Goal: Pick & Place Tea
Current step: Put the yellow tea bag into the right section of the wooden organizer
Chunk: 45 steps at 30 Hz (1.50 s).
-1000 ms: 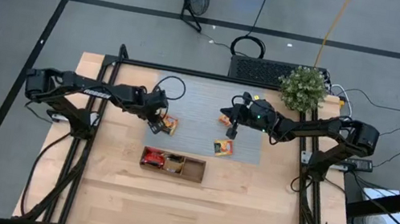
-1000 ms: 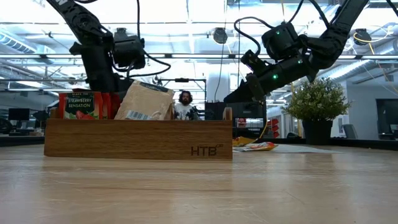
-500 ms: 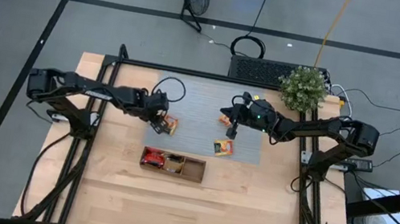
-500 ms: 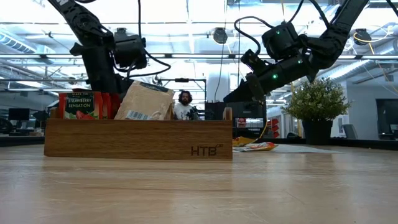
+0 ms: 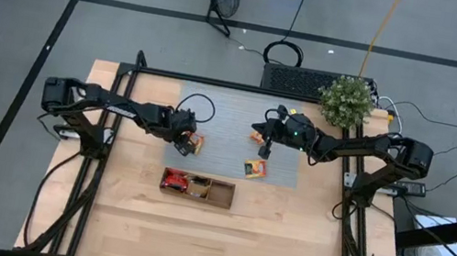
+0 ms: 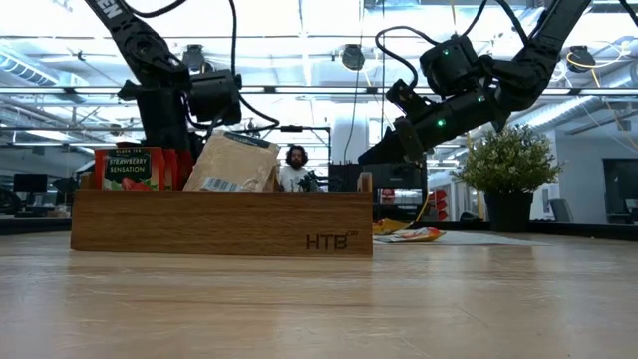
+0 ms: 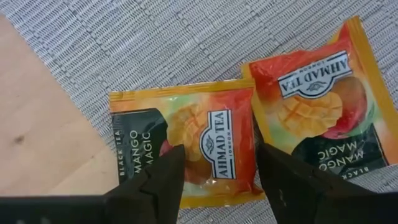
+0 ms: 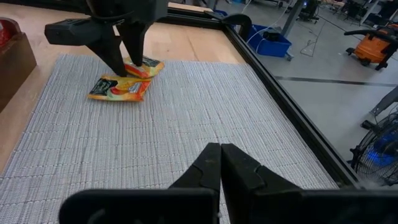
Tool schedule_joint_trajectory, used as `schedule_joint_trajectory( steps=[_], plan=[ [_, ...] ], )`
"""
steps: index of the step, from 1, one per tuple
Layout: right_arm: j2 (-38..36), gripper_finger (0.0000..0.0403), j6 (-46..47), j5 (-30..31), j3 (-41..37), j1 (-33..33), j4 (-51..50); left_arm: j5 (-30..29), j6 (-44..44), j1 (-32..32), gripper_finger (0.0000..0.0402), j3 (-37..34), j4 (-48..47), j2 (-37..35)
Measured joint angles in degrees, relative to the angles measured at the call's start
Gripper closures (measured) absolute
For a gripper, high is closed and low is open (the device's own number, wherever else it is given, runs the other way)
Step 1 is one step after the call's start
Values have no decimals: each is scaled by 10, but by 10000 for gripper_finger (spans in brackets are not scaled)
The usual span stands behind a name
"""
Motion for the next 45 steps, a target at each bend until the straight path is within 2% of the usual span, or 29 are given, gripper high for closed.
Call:
schedule_joint_trajectory(
  steps=[8,12,17,18,22,25,28,30,32,35,38,43,45],
  plan=[
    [0,403,0,0,0,0,0,-2,14,0,212,-1,-4,3],
    [0,403,0,0,0,0,0,12,45,1,268,-2,-4,3],
    [0,403,7,0,0,0,9,8,154,-6,375,-2,-8,-5],
    [0,403,16,0,0,0,17,-2,175,-10,384,-2,-11,-11],
    [0,403,57,-1,0,0,68,-92,303,-42,381,1,-55,-38],
    [10,403,82,-16,0,0,113,-196,428,-78,389,20,-53,-53],
    [47,403,115,-75,4,0,198,-297,556,-119,389,32,-36,-57],
    [86,403,147,-132,26,0,242,-349,639,-143,382,38,12,-56],
    [129,403,170,-159,59,2,254,-392,708,-161,377,39,63,-57],
    [197,403,192,-163,120,4,249,-402,777,-178,384,39,121,-57],
    [252,394,207,-174,177,3,247,-402,803,-192,389,40,149,-57],
    [290,335,262,-289,240,-1,248,-403,791,-199,379,40,140,-57],
    [292,303,273,-300,249,0,248,-402,791,-199,380,40,138,-57]
  ],
)
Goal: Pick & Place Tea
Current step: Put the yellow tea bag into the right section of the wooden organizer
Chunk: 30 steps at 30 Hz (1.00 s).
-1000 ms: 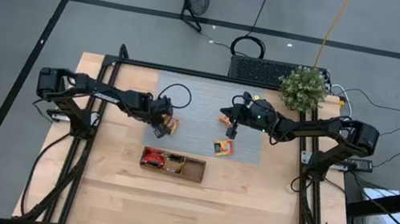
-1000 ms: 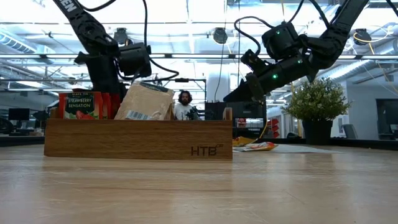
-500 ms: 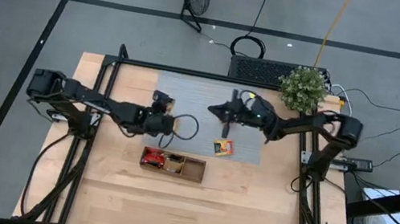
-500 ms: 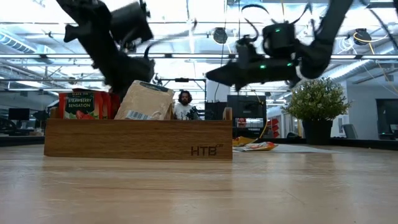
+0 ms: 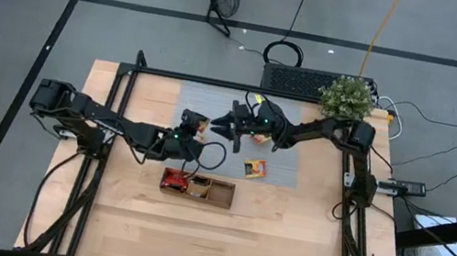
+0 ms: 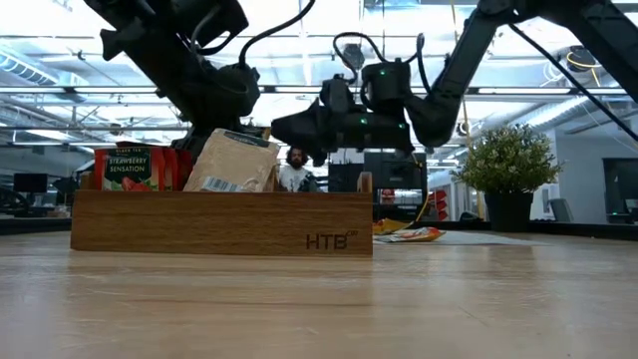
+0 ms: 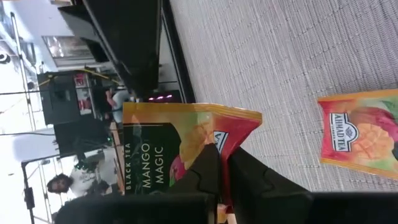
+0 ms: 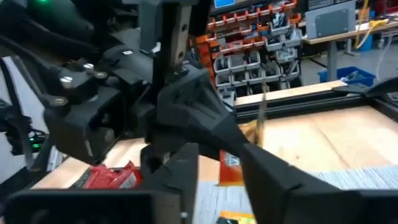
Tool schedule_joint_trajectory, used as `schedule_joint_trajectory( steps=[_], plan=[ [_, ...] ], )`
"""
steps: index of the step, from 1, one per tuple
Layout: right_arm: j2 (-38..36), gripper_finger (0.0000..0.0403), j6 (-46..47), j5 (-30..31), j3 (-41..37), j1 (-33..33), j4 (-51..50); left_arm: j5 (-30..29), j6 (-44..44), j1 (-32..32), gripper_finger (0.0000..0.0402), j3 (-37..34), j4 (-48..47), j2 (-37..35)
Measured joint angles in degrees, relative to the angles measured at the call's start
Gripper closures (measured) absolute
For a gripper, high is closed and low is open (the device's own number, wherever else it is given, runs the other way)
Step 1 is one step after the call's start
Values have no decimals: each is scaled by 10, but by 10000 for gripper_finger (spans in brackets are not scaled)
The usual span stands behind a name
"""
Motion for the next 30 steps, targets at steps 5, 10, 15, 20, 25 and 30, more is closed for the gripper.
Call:
schedule_joint_trajectory(
  steps=[5,10,15,20,25,30],
  plan=[
    [0,241,-5,4,12,14,-4,23,0,0,390,0,4,0],
    [0,231,-39,19,37,20,-58,31,-4,-4,379,0,12,0],
    [0,265,-48,19,42,19,-66,31,-13,-7,390,0,10,0],
    [0,332,-48,22,42,18,-71,30,-13,-12,382,0,10,-1],
    [0,382,-46,48,40,17,-78,19,-13,-16,388,0,9,-1],
    [-3,365,-49,47,40,15,-82,17,-13,-16,387,0,4,-1]
  ],
)
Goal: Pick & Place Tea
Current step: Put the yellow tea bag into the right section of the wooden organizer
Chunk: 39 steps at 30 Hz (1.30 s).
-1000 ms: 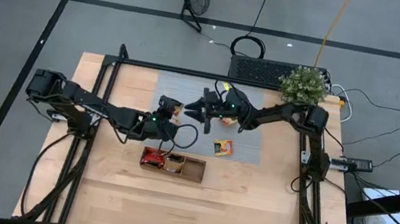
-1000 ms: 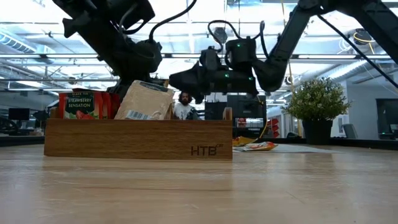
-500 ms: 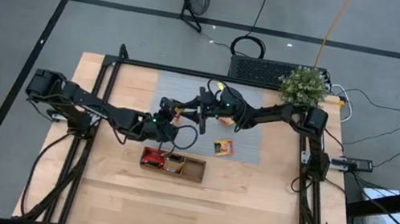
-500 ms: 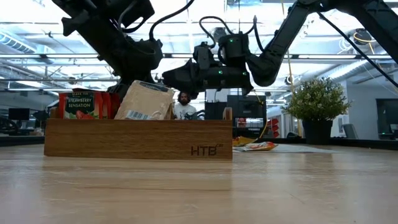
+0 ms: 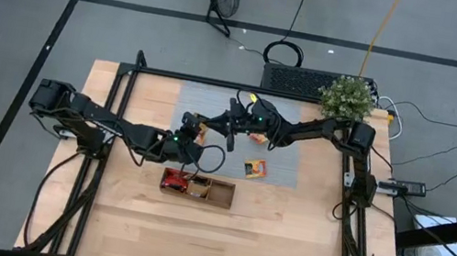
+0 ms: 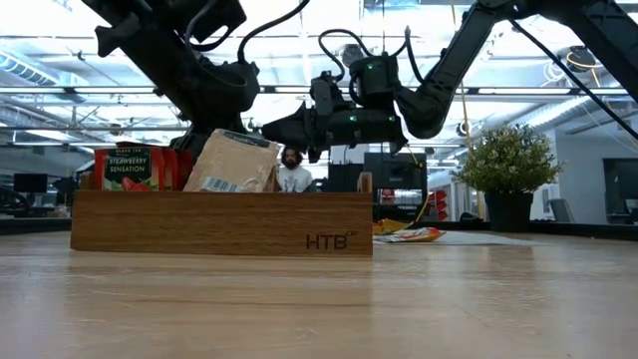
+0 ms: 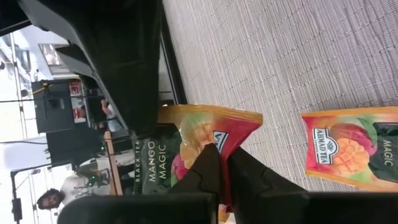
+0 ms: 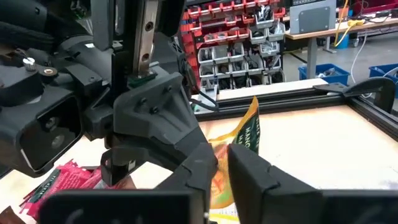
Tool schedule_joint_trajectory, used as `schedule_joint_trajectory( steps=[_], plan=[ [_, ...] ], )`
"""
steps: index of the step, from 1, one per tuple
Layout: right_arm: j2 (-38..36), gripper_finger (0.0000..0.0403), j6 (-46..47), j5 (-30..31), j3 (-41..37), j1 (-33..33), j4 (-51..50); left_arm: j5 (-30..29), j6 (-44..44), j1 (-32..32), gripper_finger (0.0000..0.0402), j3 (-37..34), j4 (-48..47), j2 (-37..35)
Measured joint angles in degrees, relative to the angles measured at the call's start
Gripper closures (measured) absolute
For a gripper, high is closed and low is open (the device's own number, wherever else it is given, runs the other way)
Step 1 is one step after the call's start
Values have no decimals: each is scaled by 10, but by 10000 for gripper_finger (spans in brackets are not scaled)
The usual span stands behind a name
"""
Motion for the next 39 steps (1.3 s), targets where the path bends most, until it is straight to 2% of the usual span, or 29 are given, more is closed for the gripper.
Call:
schedule_joint_trajectory(
  steps=[10,17,22,28,35,39],
  plan=[
    [0,251,0,-1,0,-9,-30,-5,1,0,389,0,-4,0],
    [0,214,16,-2,0,-24,-64,-15,5,-8,390,0,-4,0],
    [0,212,28,-3,-1,-26,-56,-15,5,-7,388,0,-4,0],
    [0,223,46,-31,-1,-19,-4,-13,5,-7,388,0,1,0],
    [0,251,37,-34,19,-18,-39,-12,3,-7,385,0,2,0],
    [0,282,28,-35,19,-16,-37,-12,3,-7,385,0,2,0]
  ],
)
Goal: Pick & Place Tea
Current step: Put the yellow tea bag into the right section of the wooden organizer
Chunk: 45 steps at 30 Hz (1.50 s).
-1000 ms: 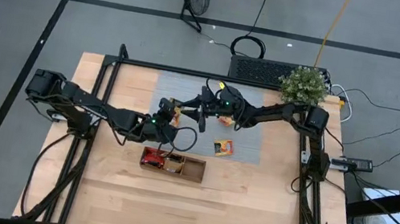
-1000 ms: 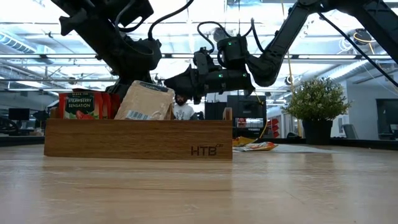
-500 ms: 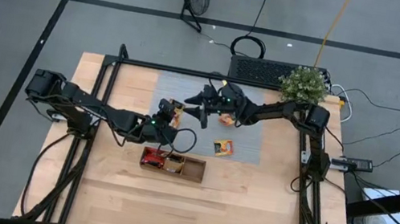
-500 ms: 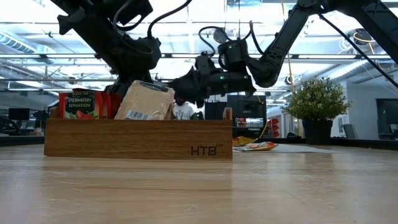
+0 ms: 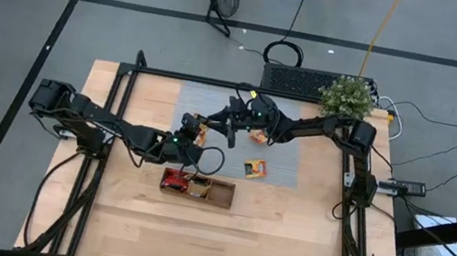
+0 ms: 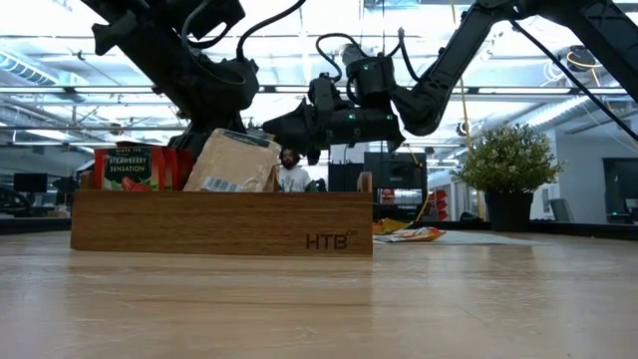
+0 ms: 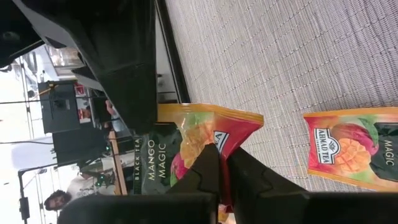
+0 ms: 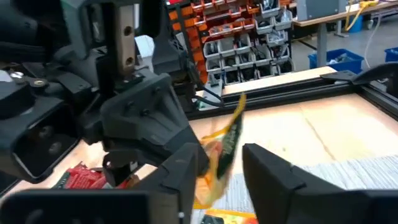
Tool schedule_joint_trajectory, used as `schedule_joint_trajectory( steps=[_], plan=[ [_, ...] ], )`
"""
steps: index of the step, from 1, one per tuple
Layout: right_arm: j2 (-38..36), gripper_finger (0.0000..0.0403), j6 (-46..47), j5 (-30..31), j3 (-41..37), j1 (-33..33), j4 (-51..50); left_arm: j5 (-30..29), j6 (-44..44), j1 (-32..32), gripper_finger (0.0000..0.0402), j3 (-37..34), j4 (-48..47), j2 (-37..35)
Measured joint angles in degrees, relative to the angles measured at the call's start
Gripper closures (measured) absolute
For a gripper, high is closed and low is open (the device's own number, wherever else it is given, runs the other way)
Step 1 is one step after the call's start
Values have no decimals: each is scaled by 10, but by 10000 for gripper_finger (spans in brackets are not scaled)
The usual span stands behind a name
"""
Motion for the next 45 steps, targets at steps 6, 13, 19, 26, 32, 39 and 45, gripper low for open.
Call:
schedule_joint_trajectory(
  steps=[6,13,19,26,32,39,45],
  plan=[
    [0,385,-29,-32,0,0,2,2,-3,0,390,0,1,0],
    [0,402,-56,-72,1,11,4,6,-12,-1,375,0,24,0],
    [-8,403,-72,-57,1,12,3,20,-128,-31,366,0,59,-12],
    [-55,403,-111,-9,-14,11,-19,77,-216,-83,328,0,21,-89],
    [-115,403,-140,19,-50,23,-47,105,-264,-105,327,0,-2,-150],
    [-226,403,-254,57,-127,80,-147,106,-326,-98,355,0,-52,-192],
    [-340,403,-313,239,-175,196,-305,132,-370,-53,378,0,-63,-224]
  ],
)
